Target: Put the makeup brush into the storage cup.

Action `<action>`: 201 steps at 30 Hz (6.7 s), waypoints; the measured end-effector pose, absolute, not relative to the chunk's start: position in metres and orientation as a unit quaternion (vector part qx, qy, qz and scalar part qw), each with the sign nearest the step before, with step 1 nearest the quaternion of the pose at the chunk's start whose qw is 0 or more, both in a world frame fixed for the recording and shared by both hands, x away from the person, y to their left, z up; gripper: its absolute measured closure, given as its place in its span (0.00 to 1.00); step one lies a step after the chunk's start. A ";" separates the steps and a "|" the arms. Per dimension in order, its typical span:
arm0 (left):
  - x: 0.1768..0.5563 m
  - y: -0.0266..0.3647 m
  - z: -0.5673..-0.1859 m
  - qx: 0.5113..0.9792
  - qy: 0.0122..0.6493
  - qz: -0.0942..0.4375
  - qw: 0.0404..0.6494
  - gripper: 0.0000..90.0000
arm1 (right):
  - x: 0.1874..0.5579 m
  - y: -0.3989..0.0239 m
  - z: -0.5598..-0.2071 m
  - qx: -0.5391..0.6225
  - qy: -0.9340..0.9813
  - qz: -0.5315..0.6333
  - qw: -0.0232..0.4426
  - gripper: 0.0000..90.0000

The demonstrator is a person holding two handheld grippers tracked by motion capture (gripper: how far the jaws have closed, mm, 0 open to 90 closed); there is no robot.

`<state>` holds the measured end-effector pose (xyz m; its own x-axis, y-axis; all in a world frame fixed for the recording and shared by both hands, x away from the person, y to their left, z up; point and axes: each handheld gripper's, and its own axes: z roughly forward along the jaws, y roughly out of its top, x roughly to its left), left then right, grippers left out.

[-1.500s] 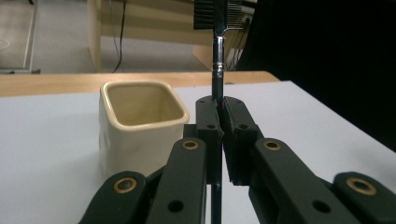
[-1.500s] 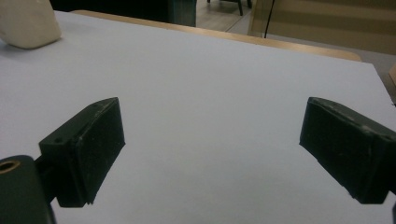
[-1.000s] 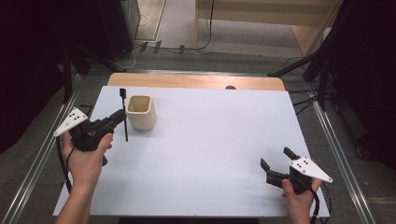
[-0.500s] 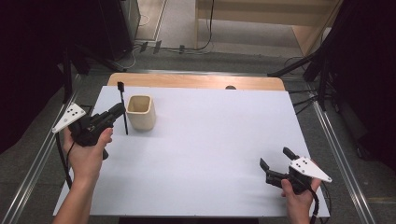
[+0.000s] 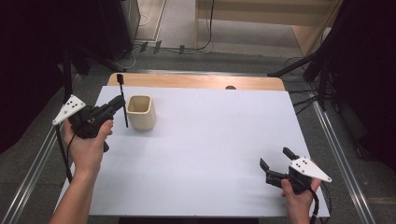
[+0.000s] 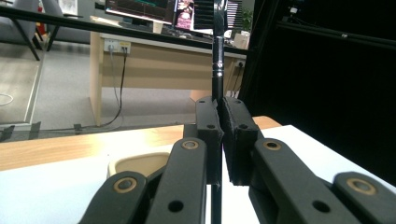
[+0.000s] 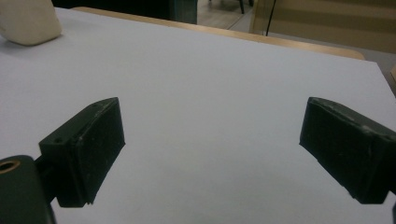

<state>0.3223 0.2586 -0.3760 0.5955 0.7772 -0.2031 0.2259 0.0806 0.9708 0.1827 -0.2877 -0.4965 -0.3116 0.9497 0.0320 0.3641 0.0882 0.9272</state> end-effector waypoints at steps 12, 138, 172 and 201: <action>0.337 0.253 -0.372 0.640 0.390 0.222 0.624 0.97 | 0.183 -0.288 -0.497 0.493 0.667 0.460 0.317 0.08; 0.339 0.273 -0.425 0.688 0.391 0.230 0.566 0.00 | 0.184 -0.288 -0.499 0.492 0.669 0.459 0.315 0.08; 0.285 0.285 -0.442 0.697 0.375 0.239 0.562 0.00 | 0.184 -0.289 -0.499 0.494 0.666 0.462 0.314 0.08; 0.247 0.308 -0.465 0.692 0.382 0.247 0.560 0.00 | 0.184 -0.287 -0.501 0.492 0.667 0.463 0.313 0.08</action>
<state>0.2468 0.3081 -0.4650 0.5864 0.8054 -0.0869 0.2528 -0.0800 0.9642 0.1840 -0.2870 -0.5006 -0.3194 0.9468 0.0387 0.3674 0.0861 0.9261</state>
